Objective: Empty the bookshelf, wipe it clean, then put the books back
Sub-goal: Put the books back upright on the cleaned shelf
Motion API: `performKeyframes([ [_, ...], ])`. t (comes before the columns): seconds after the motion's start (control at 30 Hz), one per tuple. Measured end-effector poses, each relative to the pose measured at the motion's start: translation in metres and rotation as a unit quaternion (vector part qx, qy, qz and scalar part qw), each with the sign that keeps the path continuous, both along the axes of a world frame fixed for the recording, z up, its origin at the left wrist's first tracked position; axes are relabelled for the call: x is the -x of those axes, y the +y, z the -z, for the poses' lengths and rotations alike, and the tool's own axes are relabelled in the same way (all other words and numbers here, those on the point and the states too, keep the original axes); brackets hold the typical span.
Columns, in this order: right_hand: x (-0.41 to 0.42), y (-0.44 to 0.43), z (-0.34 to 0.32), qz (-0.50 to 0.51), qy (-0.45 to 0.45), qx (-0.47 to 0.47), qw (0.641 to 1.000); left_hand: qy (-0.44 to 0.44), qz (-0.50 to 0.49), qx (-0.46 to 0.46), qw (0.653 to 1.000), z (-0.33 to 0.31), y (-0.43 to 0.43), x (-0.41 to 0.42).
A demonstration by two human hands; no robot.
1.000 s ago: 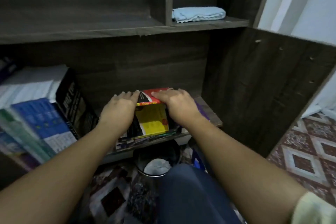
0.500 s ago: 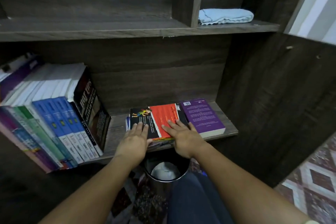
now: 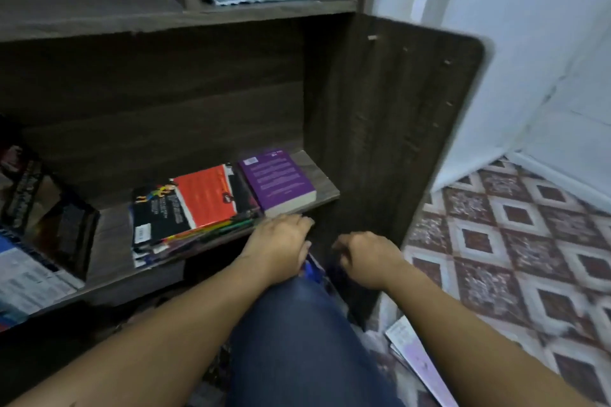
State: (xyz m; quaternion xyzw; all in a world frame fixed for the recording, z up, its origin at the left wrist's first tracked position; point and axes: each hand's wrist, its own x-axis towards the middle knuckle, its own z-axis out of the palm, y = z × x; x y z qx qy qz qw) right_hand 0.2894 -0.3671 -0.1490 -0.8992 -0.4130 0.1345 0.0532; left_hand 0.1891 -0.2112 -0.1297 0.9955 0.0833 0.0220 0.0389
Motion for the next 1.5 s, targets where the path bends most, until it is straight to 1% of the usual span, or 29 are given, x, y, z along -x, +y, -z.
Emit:
performKeyframes([
  [0.13, -0.020, -0.069, 0.018, 0.069, 0.037, 0.048, 0.996, 0.072, 0.082, 0.004, 0.994, 0.013, -0.054, -0.039],
  [0.23, -0.039, -0.123, 0.048, 0.113, 0.057, 0.087, 0.988, 0.135, 0.158, 0.012, 0.978, 0.032, -0.107, -0.071],
  [0.3, -0.049, -0.152, 0.071, 0.137, 0.069, 0.100, 0.983, 0.166, 0.187, 0.011, 0.968, 0.047, -0.134, -0.091],
  [0.4, -0.060, -0.180, 0.100, 0.173, 0.065, 0.113, 0.976, 0.185, 0.213, 0.024, 0.959, 0.066, -0.158, -0.113],
  [0.47, -0.070, -0.203, 0.131, 0.203, 0.074, 0.128, 0.968, 0.207, 0.230, 0.026, 0.951, 0.089, -0.177, -0.136],
  [0.6, -0.074, -0.232, 0.186, 0.252, 0.087, 0.136, 0.954, 0.240, 0.230, 0.058, 0.941, 0.134, -0.195, -0.163],
  [0.7, -0.074, -0.243, 0.227, 0.275, 0.108, 0.162, 0.942, 0.274, 0.238, 0.055, 0.930, 0.166, -0.201, -0.178],
  [0.8, -0.074, -0.244, 0.266, 0.288, 0.141, 0.182, 0.930, 0.279, 0.230, 0.050, 0.931, 0.194, -0.203, -0.195],
  [0.9, -0.075, -0.237, 0.299, 0.283, 0.150, 0.186, 0.929, 0.281, 0.213, 0.047, 0.935, 0.218, -0.204, -0.212],
  [1.0, -0.082, -0.228, 0.324, 0.296, 0.157, 0.162, 0.928, 0.265, 0.203, 0.038, 0.942, 0.234, -0.201, -0.223],
  [1.1, -0.097, -0.223, 0.345, 0.331, 0.164, 0.139, 0.919, 0.265, 0.195, 0.020, 0.944, 0.246, -0.194, -0.227],
  [1.27, -0.114, -0.228, 0.367, 0.339, 0.183, 0.187, 0.903, 0.247, 0.203, 0.018, 0.947, 0.257, -0.192, -0.226],
  [1.4, -0.119, -0.232, 0.376, 0.347, 0.214, 0.185, 0.894, 0.237, 0.204, 0.038, 0.949, 0.261, -0.192, -0.225],
  [1.5, -0.124, -0.233, 0.374, 0.356, 0.200, 0.201, 0.891, 0.242, 0.205, 0.046, 0.947, 0.262, -0.191, -0.223],
])
